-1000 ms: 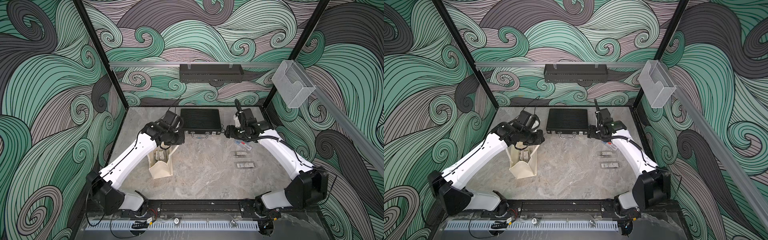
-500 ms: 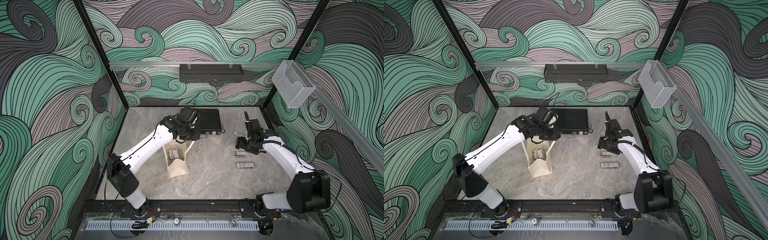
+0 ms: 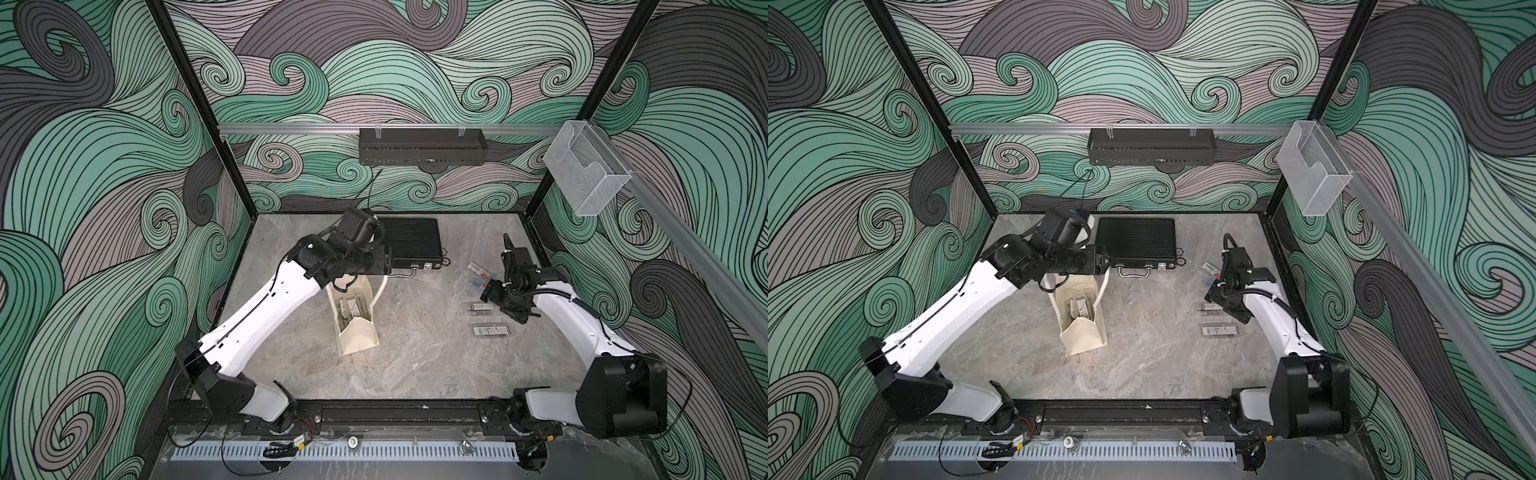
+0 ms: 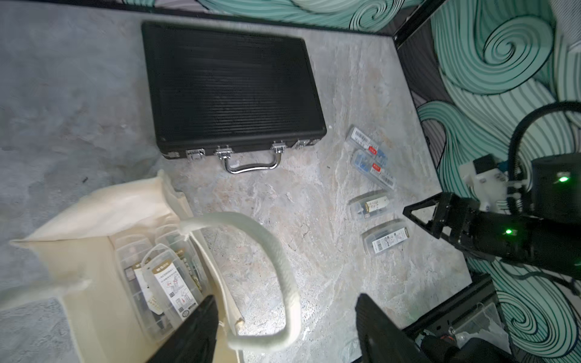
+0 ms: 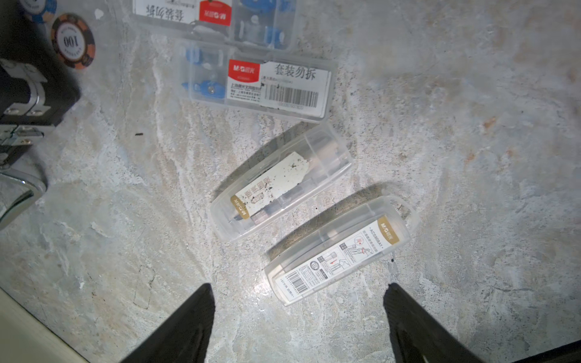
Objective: Put the compass set into the canvas bag
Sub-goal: Adjust the canvas bag at the center of the board, then pick up the compass set at the center of the board.
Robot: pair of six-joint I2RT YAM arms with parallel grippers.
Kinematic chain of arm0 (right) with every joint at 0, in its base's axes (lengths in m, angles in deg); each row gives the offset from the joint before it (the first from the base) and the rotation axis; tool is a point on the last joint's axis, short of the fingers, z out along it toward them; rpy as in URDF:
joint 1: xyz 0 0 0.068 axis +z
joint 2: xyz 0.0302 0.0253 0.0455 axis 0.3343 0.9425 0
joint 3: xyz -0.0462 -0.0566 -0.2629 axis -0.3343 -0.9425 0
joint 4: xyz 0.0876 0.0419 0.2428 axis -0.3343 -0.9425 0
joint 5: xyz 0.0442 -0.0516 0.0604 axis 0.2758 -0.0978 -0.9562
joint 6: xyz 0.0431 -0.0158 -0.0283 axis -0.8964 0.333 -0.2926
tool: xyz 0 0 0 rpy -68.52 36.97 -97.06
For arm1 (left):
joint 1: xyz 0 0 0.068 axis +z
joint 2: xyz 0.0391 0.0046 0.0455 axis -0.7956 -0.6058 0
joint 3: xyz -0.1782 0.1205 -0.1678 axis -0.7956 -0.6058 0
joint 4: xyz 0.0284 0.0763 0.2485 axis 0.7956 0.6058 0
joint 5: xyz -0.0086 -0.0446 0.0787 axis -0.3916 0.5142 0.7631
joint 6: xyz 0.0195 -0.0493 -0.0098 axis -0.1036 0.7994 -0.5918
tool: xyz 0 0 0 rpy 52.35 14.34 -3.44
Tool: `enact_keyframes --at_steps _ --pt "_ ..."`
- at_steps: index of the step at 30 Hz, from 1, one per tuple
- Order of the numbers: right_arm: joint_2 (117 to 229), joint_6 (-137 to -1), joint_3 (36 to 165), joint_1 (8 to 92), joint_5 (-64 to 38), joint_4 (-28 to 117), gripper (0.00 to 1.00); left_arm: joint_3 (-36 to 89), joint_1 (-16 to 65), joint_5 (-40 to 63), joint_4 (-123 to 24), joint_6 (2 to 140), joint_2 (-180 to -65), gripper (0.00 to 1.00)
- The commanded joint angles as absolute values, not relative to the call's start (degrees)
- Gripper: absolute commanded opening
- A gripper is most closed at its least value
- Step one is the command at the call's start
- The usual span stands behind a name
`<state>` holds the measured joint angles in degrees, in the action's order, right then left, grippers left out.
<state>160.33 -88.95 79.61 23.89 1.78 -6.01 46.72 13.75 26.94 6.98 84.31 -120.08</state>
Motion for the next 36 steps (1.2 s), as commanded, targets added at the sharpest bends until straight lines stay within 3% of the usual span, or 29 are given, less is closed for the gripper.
enact_keyframes --at_steps 1,7,18,29,36 --pt "159.3 -94.3 77.2 21.5 2.7 -5.8 0.85 44.9 17.4 30.8 9.9 83.1 -114.9 0.72" --pt "159.5 -97.5 73.0 18.4 -3.0 -1.8 0.85 39.8 28.9 27.5 11.8 81.8 -107.0 0.72" --pt "162.2 -102.3 70.9 18.0 -2.0 0.4 0.87 32.5 44.4 22.0 13.3 79.5 -102.2 0.73" --pt "167.8 -108.0 70.8 17.9 -3.8 1.9 0.86 28.6 46.6 19.1 11.0 80.9 -102.0 0.73" --pt "165.0 -110.9 68.6 17.9 -3.8 1.5 0.85 27.4 47.2 18.8 10.4 81.2 -101.9 0.73"
